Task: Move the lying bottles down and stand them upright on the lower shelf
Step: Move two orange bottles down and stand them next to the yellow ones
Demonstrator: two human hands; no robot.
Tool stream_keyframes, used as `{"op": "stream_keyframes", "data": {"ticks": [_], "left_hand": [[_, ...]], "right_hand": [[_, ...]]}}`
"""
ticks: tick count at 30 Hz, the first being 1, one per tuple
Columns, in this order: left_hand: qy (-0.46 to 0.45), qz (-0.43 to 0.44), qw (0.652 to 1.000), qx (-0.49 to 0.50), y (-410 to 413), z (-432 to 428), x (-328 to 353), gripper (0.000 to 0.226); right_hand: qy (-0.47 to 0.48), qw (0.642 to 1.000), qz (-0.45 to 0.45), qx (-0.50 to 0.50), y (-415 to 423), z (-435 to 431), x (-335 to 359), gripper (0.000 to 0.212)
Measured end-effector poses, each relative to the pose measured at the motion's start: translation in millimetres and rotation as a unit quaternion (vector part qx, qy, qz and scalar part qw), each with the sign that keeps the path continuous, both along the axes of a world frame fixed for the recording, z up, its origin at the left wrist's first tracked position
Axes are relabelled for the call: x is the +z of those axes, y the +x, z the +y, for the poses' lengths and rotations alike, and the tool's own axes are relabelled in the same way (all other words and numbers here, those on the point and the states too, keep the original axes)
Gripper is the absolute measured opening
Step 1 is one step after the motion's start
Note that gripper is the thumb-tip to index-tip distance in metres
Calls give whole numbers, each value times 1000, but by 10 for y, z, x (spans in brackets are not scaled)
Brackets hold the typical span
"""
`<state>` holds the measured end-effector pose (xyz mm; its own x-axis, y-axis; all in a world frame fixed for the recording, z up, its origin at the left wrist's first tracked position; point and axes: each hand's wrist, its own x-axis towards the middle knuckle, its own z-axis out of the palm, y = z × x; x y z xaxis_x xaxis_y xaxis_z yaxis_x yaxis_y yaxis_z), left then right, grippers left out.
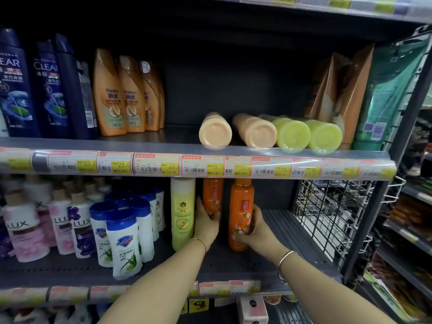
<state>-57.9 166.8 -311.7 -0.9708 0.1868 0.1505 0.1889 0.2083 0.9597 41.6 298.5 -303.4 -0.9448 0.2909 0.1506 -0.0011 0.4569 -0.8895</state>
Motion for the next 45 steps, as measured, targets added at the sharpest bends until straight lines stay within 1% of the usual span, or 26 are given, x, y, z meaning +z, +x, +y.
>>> {"op": "stream_keyframes", "data": {"ticks": [2, 4, 7, 12, 17, 20, 26, 32, 37, 39, 41, 42, 44, 45], "left_hand": [[-1, 11, 1000, 5, 75, -18, 24, 86], [-15, 23, 1000, 13, 164, -45, 29, 85], [-16, 13, 999, 29, 269, -103, 28, 73], [-8, -12, 999, -49, 573, -347, 116, 55], [-4, -6, 997, -80, 804, -744, 175, 44], [-1, 4, 994, -107, 919, -1011, 215, 41], [14, -14, 992, -124, 1024, -1475, 234, 43], [11, -20, 991, -134, 1019, -1637, 305, 44], [7, -2, 986, -164, 1080, -1658, 539, 52], [3, 17, 984, -178, 1116, -1679, 716, 51], [-6, 45, 981, -189, 1169, -1697, 929, 48], [-10, 59, 979, -193, 1199, -1705, 1042, 47], [-15, 80, 976, -201, 1261, -1721, 1293, 46], [-17, 90, 974, -207, 1290, -1729, 1423, 46]], "right_hand": [[12, 1000, -5, -14, 5, -15, 26, 101], [23, 999, -17, -36, 13, -28, 45, 93], [32, 997, -32, -58, 30, -68, 54, 78], [45, 995, -50, -70, 21, -173, 100, 73], [27, 998, -38, -51, -34, -379, 64, 77], [20, 998, -33, -39, -108, -525, 51, 76], [16, 999, -38, -32, -212, -679, 72, 78], [13, 997, -63, -43, -208, -734, 112, 81], [7, 995, -95, -43, -83, -792, 246, 100], [22, 994, -97, -47, 59, -817, 353, 93], [49, 992, -91, -71, 244, -860, 477, 81], [59, 992, -84, -78, 345, -898, 564, 72], [72, 993, -65, -73, 552, -993, 777, 45], [78, 993, -59, -64, 658, -1053, 899, 35]]}}
